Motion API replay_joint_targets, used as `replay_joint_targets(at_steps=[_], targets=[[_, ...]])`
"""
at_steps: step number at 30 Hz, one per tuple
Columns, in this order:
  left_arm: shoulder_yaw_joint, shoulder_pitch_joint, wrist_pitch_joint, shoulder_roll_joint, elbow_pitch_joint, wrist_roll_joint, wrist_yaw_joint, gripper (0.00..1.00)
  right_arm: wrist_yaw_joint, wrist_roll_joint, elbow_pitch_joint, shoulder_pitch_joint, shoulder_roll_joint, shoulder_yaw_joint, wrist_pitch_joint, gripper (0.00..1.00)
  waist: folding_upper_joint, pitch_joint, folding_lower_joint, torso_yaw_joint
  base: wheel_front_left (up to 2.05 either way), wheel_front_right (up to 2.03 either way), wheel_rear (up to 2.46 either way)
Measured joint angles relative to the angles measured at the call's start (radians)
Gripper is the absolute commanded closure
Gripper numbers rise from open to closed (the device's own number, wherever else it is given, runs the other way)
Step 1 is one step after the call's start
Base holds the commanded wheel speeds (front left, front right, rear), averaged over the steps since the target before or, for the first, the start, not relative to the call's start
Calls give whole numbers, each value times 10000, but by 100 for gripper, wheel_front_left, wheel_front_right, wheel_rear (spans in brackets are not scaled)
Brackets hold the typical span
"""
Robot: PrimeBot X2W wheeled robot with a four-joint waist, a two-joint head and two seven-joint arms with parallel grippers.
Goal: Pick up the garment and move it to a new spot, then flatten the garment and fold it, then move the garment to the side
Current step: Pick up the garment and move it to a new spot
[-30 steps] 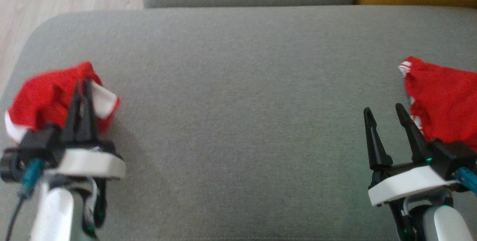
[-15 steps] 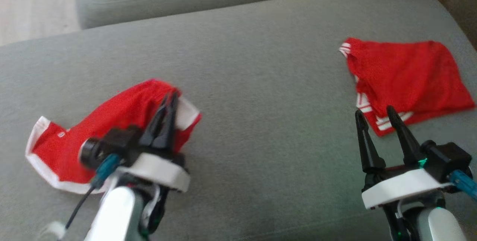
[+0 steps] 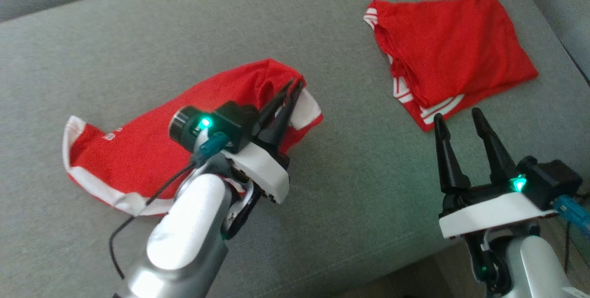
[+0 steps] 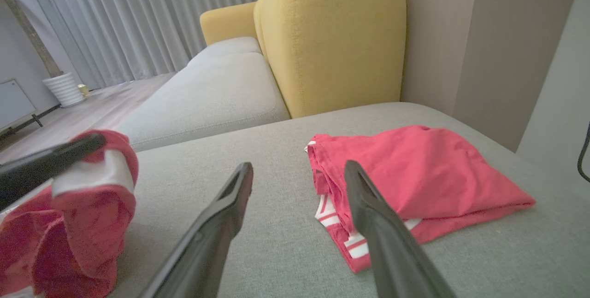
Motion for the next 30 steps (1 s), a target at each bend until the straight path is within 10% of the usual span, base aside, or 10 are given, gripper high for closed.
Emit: replay_joint_targets(at_steps=[8, 10, 11, 18, 30], targets=[[-1037, -329, 803, -2, 2044, -420, -259, 100, -2, 94, 251, -369, 0, 77, -203, 0, 0, 533, 0, -376, 0, 0, 0], [-1239, -449, 823, 2, 2334, -581, -272, 18, -2, 94, 293, -380, 2, 63, -205, 0, 0, 553, 0, -353, 0, 0, 0], [-1313, -499, 817, -2, 2372, -646, -305, 0, 0, 94, 328, -378, 2, 36, -205, 0, 0, 543, 0, -314, 0, 0, 0], [-1574, -608, -171, 0, 1998, -646, -50, 0, 0, 67, 393, -363, 2, -77, -203, 0, 0, 328, 0, 196, 0, 0, 0], [477, 646, -1175, 748, -270, -740, 1737, 0, 0, -291, 276, -283, 0, -245, 100, 0, 0, -334, 0, 1580, 0, 0, 0]])
